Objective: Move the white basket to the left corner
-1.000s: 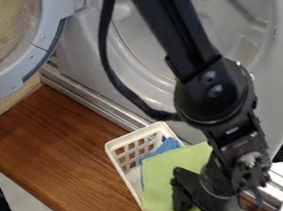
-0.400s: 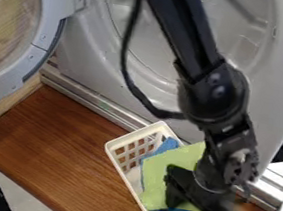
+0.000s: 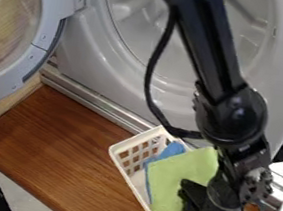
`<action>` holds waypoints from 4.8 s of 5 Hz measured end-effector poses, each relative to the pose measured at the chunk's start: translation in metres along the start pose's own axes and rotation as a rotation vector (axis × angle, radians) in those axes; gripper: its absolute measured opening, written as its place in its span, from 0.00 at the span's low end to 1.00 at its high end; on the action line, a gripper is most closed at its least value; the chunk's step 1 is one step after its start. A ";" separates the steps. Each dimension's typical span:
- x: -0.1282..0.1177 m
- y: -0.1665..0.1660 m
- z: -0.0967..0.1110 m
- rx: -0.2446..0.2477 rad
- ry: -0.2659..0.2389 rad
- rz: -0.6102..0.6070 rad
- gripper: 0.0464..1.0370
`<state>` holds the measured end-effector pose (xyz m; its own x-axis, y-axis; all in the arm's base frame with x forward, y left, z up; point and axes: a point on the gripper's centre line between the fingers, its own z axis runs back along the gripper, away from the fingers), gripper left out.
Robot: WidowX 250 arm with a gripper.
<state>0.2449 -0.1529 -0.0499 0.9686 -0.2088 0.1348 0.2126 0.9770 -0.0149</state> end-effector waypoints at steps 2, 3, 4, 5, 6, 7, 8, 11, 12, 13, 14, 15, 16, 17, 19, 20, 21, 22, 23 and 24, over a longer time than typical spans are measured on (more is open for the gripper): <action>0.000 0.000 0.000 0.013 -0.002 -0.008 0.19; 0.000 0.000 0.003 0.018 0.003 -0.012 0.16; 0.003 0.003 0.004 0.038 0.004 -0.021 0.14; 0.009 0.008 0.018 0.068 -0.022 -0.013 0.11; 0.019 0.013 0.045 0.117 -0.047 0.005 0.07; 0.020 0.011 0.069 0.150 -0.064 0.005 0.06; 0.019 0.013 0.087 0.167 -0.085 0.008 0.06; 0.014 0.070 0.106 0.306 -0.089 0.116 0.06; 0.006 0.093 0.107 0.326 -0.076 0.188 0.06; -0.002 0.113 0.102 0.338 -0.053 0.251 0.06; -0.007 0.126 0.093 0.355 -0.030 0.284 0.06; -0.013 0.141 0.085 0.383 0.011 0.321 0.06; -0.017 0.157 0.078 0.399 0.035 0.359 0.06; -0.019 0.167 0.068 0.399 0.055 0.366 0.06; -0.020 0.188 0.043 0.417 0.094 0.355 0.06; -0.016 0.196 0.039 0.423 0.086 0.363 0.08; -0.017 0.199 0.036 0.436 0.103 0.363 0.28; -0.014 0.199 0.037 0.433 0.100 0.360 0.60; -0.014 0.196 0.036 0.431 0.104 0.355 0.90; -0.013 0.194 0.037 0.432 0.105 0.352 0.97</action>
<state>0.2693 0.0407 -0.0180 0.9838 0.1513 0.0959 -0.1763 0.9127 0.3686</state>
